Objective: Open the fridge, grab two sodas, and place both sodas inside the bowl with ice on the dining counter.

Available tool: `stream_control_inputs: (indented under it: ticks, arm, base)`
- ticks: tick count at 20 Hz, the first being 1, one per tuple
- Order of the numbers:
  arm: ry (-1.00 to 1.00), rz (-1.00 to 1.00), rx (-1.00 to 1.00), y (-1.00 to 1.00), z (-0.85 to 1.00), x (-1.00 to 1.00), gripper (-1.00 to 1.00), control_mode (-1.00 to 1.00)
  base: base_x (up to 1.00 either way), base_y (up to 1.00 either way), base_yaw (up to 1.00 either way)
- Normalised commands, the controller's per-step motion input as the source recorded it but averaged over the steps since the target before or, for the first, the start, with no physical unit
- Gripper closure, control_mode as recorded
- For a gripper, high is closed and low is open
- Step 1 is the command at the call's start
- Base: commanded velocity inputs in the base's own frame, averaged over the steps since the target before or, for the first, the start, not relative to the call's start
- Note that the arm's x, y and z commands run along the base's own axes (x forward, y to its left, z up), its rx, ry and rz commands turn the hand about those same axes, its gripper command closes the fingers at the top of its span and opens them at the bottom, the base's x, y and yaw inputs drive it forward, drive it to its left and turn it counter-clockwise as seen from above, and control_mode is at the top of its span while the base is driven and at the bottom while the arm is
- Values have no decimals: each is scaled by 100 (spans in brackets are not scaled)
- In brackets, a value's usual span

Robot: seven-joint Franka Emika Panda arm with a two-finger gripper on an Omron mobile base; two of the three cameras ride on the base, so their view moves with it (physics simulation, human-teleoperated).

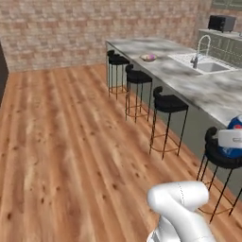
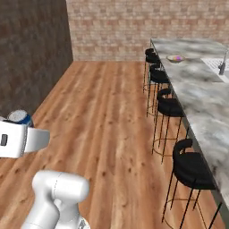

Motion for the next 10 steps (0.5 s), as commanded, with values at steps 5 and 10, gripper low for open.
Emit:
stream_control_inputs:
  ticks: [5,10]
  arm:
    - [0,0,0,0,0,0,100,100]
    - [0,0,0,0,0,0,100,100]
  base:
    - [100,81,-28]
    - [100,75,-26]
